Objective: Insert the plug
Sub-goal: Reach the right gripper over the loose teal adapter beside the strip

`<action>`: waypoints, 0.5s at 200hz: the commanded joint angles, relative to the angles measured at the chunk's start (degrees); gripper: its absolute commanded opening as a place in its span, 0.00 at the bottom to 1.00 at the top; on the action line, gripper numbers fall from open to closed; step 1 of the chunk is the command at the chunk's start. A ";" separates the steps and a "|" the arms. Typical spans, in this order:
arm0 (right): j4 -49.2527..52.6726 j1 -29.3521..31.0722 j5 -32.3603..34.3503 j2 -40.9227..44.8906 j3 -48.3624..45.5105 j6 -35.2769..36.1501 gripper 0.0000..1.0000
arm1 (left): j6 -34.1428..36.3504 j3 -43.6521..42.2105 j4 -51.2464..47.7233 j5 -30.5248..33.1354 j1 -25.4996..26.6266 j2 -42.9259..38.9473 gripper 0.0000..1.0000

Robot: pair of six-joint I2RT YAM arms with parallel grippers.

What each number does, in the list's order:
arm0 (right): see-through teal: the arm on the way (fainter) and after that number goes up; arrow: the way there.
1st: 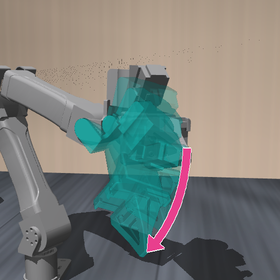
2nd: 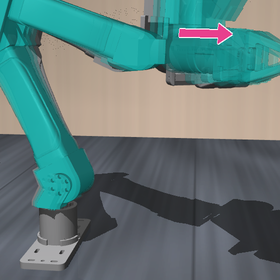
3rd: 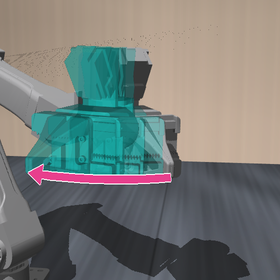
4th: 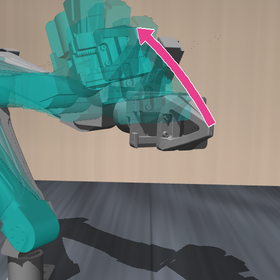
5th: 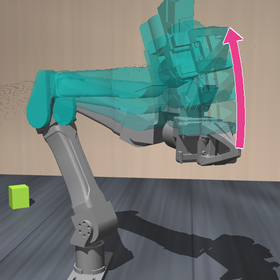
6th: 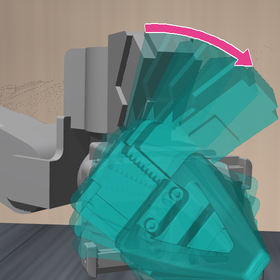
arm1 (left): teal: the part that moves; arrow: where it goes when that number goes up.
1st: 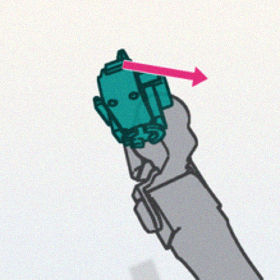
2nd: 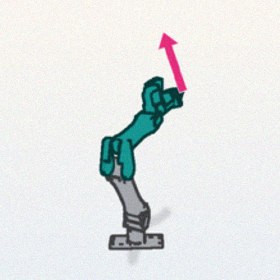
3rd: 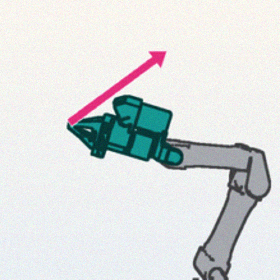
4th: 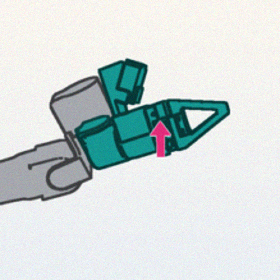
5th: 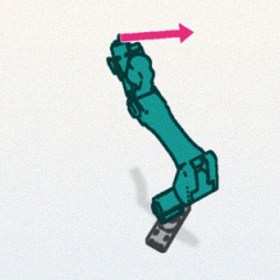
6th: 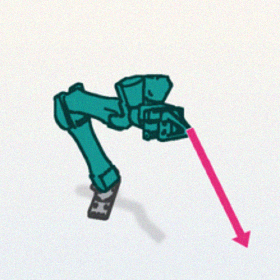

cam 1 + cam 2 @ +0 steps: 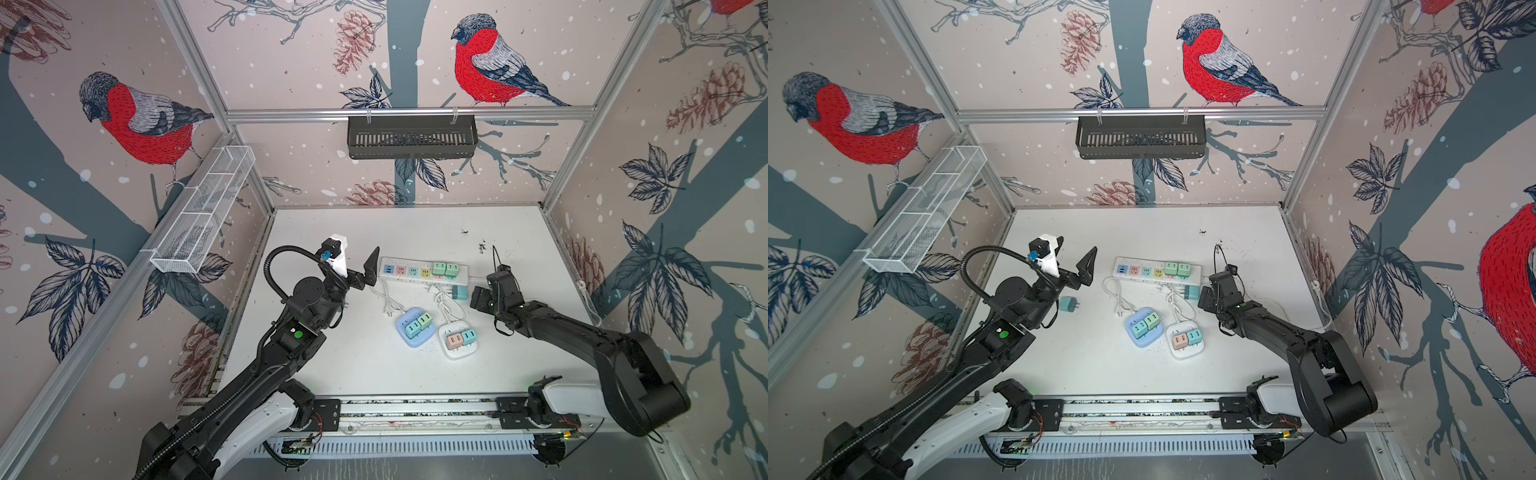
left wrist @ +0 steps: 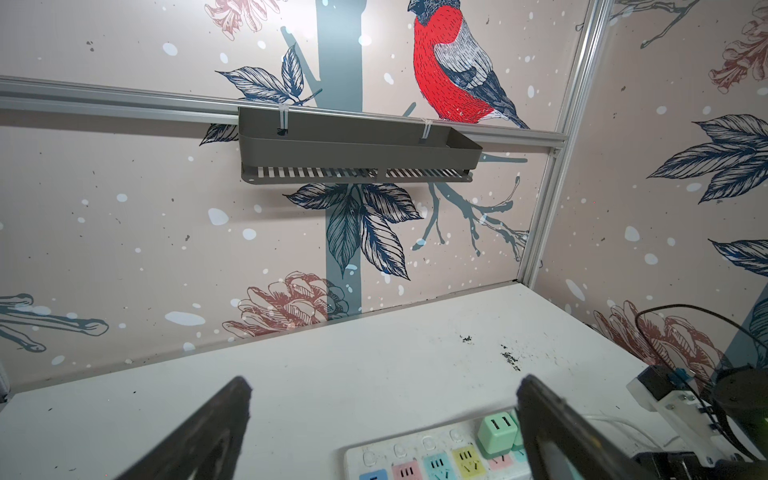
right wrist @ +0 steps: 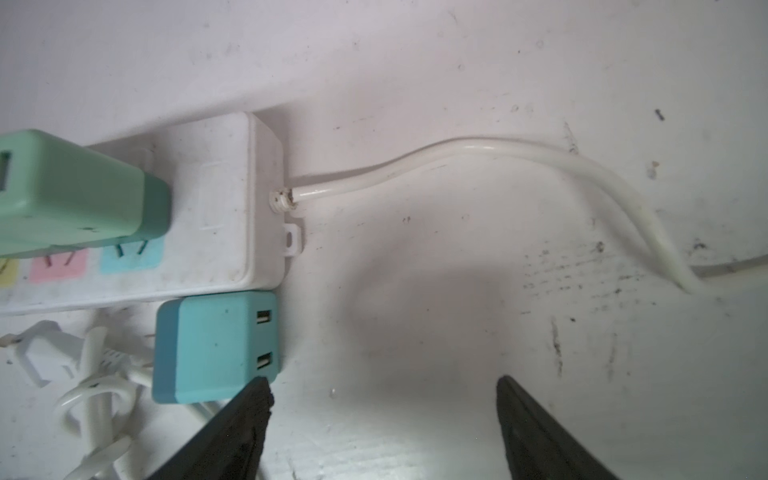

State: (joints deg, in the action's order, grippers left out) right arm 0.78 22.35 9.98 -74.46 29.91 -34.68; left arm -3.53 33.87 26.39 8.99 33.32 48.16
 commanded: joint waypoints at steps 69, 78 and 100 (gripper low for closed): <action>2.80 8.15 2.86 -13.07 13.75 -0.05 0.87 | 0.01 0.69 0.85 -0.91 -0.13 0.65 0.99; 3.09 8.01 3.54 -15.01 14.88 0.17 0.87 | 0.01 0.67 0.80 -0.99 -0.11 0.54 0.99; 2.66 7.42 3.48 -18.23 15.84 0.54 0.87 | 0.10 0.43 0.78 -0.95 -0.10 -0.08 0.99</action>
State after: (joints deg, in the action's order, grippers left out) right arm 2.70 30.22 12.23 -90.21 44.77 -34.52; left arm -3.55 34.06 26.35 8.82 33.32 48.66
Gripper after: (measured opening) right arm 0.872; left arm 0.989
